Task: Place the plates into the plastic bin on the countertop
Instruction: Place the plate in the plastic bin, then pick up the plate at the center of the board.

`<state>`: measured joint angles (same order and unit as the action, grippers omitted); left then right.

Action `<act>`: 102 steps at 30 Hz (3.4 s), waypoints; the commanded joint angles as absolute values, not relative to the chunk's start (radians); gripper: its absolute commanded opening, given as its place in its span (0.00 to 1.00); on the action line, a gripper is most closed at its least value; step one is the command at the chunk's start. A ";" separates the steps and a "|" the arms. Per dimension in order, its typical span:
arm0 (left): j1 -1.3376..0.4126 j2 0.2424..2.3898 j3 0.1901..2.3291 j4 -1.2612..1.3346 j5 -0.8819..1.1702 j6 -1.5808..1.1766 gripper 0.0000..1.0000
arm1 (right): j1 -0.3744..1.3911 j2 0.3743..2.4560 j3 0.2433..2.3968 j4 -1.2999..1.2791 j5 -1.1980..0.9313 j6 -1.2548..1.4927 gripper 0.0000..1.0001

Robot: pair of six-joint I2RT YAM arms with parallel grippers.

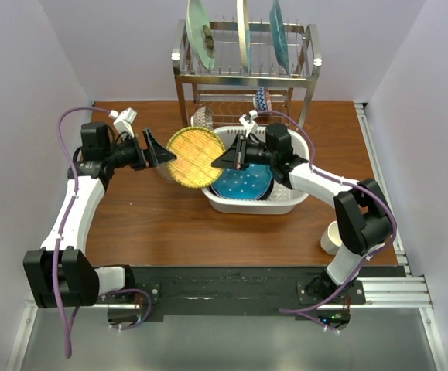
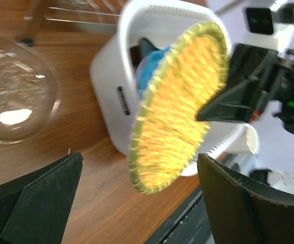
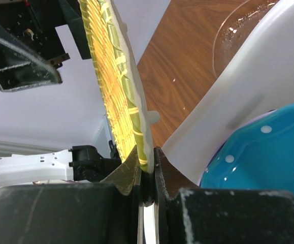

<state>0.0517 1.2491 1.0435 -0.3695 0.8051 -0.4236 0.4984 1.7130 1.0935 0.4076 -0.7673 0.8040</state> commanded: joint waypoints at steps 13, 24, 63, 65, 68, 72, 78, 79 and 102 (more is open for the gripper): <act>0.049 1.152 1.180 -0.630 0.071 -0.347 1.00 | 0.454 1.550 1.054 0.268 -0.669 0.680 0.00; 0.048 1.193 1.164 -0.623 0.143 -0.342 1.00 | 0.353 1.425 0.962 0.193 -0.657 0.657 0.00; 0.017 1.256 1.063 -0.518 0.285 -0.345 1.00 | 0.302 1.376 0.903 -0.126 -0.419 0.526 0.00; 0.014 1.261 1.063 -0.515 0.282 -0.344 1.00 | 0.302 1.365 0.910 -0.143 -0.405 0.522 0.00; 0.011 1.270 1.065 -0.509 0.282 -0.339 1.00 | 0.304 1.356 0.913 -0.156 -0.379 0.508 0.05; 0.008 1.278 1.066 -0.503 0.268 -0.331 1.00 | 0.302 1.345 0.922 -0.187 -0.351 0.479 0.18; 0.008 1.299 1.065 -0.500 0.261 -0.340 1.00 | 0.302 1.318 0.928 -0.235 -0.275 0.436 0.42; 0.008 1.301 1.060 -0.494 0.259 -0.345 1.00 | 0.301 1.318 0.940 -0.256 -0.265 0.428 0.45; 0.008 1.488 0.940 -0.233 0.196 -0.551 1.00 | 0.302 1.160 0.969 -0.299 -0.071 0.333 0.86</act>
<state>0.0124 1.4448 0.9531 -0.3462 0.1951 -0.4843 0.3065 1.1995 0.9367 -0.3397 -0.0902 0.3534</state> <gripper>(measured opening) 0.997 0.840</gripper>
